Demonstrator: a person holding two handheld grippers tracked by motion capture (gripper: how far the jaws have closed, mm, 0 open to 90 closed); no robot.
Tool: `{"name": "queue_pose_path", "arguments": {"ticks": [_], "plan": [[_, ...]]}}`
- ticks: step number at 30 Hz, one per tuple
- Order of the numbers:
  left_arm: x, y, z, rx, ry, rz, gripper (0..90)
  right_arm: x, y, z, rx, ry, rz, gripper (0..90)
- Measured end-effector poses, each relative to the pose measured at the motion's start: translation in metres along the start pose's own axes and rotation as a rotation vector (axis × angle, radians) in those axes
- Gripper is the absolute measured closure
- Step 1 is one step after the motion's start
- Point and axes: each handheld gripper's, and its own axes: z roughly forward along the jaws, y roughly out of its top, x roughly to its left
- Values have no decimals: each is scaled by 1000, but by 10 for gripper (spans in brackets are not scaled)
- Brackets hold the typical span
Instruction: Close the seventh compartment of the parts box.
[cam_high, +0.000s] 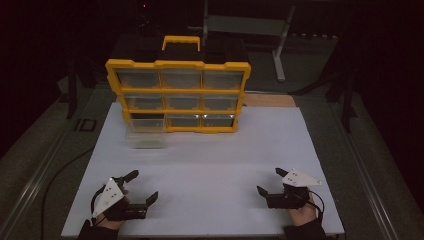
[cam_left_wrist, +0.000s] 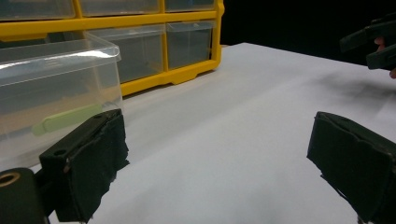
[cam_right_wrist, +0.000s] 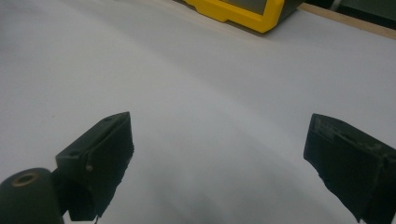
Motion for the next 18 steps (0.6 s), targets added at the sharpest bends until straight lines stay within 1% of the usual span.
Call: {"name": "queue_pose_path", "arguments": {"ticks": [8, 10, 12, 17, 18], "plan": [[0, 0, 0, 6, 8, -1, 48, 0, 1, -1, -5, 0, 1, 83], [0, 2, 0, 5, 15, -7, 47, 0, 1, 0, -4, 6, 2, 83], [-1, 3, -1, 8, 24, -8, 47, 1, 1, 0, -2, 2, -4, 84], [-3, 13, -3, 19, 47, -13, 47, 1, 2, -2, -16, 2, -5, 83], [-3, 16, -4, 15, 46, -29, 48, 1, 2, -2, -16, 1, -6, 83]]}}
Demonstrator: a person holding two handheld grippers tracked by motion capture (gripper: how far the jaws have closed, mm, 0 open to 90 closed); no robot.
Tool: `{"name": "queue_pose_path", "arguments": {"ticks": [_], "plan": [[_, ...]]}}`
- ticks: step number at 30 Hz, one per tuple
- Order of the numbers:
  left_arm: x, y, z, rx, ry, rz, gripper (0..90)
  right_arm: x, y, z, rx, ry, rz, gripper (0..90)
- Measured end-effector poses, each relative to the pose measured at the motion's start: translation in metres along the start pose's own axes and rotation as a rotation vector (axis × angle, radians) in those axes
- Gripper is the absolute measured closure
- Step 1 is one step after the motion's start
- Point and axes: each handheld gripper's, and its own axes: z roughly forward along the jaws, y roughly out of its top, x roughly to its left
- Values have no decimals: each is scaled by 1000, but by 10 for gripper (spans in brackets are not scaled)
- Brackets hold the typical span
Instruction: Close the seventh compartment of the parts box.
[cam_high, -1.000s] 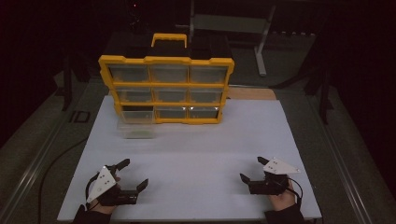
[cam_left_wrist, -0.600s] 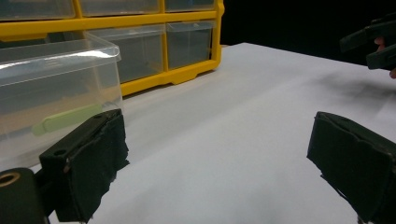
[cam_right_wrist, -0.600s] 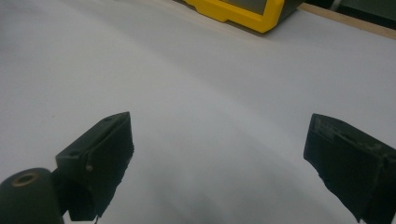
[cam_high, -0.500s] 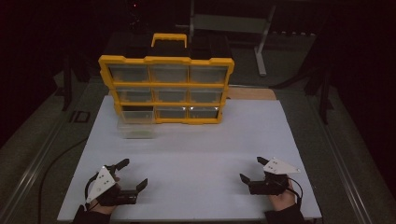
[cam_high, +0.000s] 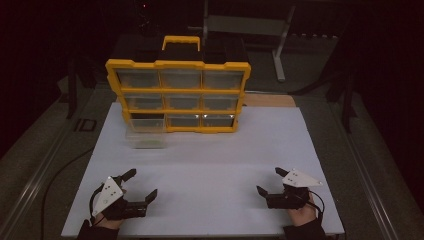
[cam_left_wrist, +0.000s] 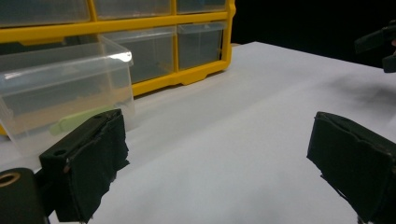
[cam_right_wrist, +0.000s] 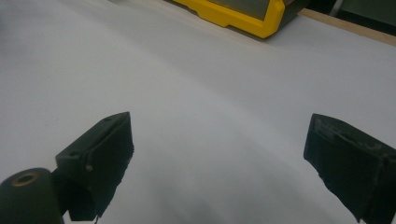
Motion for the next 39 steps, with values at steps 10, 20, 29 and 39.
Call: {"name": "queue_pose_path", "arguments": {"ticks": [10, 20, 29, 39], "plan": [[8, 30, -13, 4, 28, 17, 47, 1, 1, 0, -1, 0, 2, 83], [20, 67, -16, 2, 115, 58, 48, 2, 2, 0, -2, 4, 2, 84], [26, 75, 4, 22, 174, 50, 48, 2, 2, 1, -3, 6, -2, 83], [31, 63, 26, 66, 229, 39, 45, 2, 1, 1, -2, 12, -5, 84]]}}
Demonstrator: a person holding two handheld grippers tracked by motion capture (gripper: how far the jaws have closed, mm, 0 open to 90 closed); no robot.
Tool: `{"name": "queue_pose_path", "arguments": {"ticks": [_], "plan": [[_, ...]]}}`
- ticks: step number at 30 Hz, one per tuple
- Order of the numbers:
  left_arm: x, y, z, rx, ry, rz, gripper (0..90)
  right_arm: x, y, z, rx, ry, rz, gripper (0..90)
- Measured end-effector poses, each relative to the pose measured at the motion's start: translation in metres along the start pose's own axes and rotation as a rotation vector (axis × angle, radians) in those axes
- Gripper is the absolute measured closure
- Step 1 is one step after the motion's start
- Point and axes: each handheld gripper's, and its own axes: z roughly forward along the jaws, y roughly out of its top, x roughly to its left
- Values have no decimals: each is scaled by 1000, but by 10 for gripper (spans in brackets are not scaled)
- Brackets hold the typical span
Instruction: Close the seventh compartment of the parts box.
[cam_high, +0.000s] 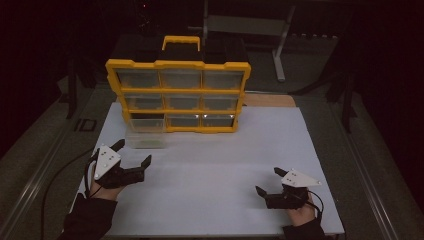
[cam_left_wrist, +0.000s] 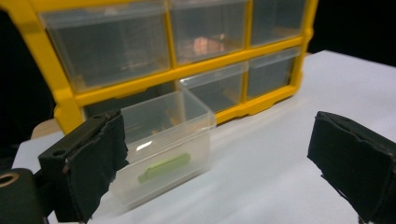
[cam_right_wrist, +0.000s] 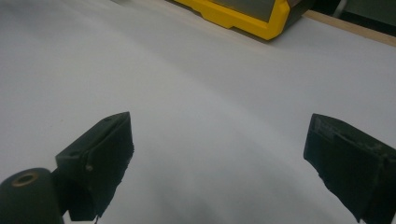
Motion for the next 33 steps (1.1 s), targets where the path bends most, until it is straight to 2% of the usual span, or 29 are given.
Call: {"name": "queue_pose_path", "arguments": {"ticks": [10, 16, 18, 27, 33], "plan": [[-4, -21, 22, 106, 49, -2, 51, 0, 0, 0, 4, 5, 1, 84], [-4, -30, 33, 148, 57, -5, 76, 0, 0, 0, 1, 4, 0, 83], [-4, -33, 38, 163, 60, -9, 116, 0, 0, 0, 1, 4, 0, 83], [-2, -42, 54, 237, 85, -33, 184, 0, 0, 0, 2, 2, 0, 84], [-1, -44, 61, 249, 118, -38, 285, 0, 0, 0, 2, 3, -1, 83]]}}
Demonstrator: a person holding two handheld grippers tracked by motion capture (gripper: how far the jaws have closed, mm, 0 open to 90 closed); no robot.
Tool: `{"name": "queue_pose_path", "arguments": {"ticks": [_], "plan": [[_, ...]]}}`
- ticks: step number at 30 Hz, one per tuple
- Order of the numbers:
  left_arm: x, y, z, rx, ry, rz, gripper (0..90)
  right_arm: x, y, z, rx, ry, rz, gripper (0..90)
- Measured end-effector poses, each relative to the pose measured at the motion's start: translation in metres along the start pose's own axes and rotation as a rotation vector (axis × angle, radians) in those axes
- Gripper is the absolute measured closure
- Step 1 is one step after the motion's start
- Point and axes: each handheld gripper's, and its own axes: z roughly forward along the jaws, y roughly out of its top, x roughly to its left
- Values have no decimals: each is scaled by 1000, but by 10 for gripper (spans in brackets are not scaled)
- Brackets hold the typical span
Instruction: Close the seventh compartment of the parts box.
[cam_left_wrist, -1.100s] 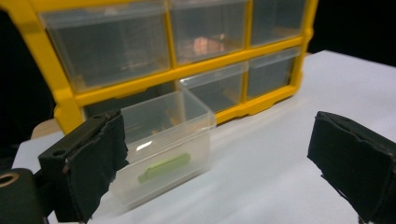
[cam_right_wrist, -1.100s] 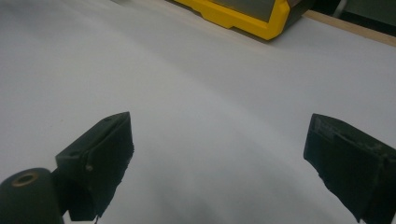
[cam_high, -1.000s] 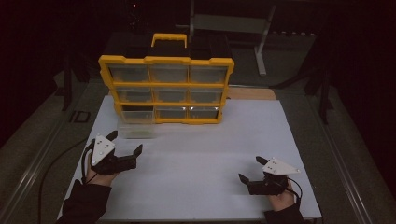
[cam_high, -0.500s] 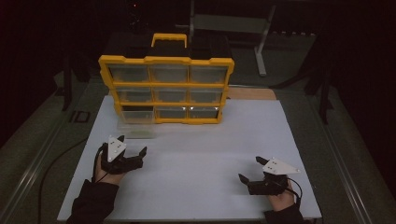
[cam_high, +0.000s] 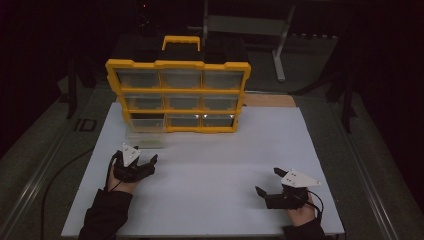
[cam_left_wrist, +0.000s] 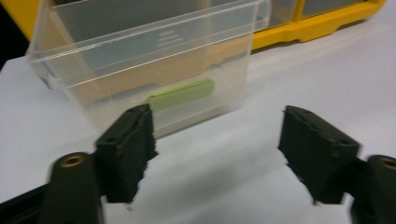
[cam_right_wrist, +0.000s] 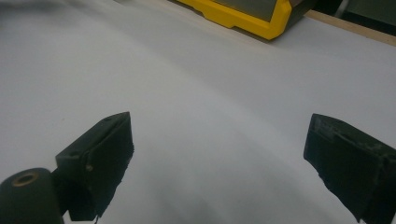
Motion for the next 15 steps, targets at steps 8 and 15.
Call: {"name": "queue_pose_path", "arguments": {"ticks": [8, 15], "plan": [[1, 1, 5, 14, 31, 6, 482, 0, 0, 0, 2, 3, 0, 84], [2, 1, 11, 30, 47, 0, 685, 0, 0, 0, 2, 4, 0, 84]]}}
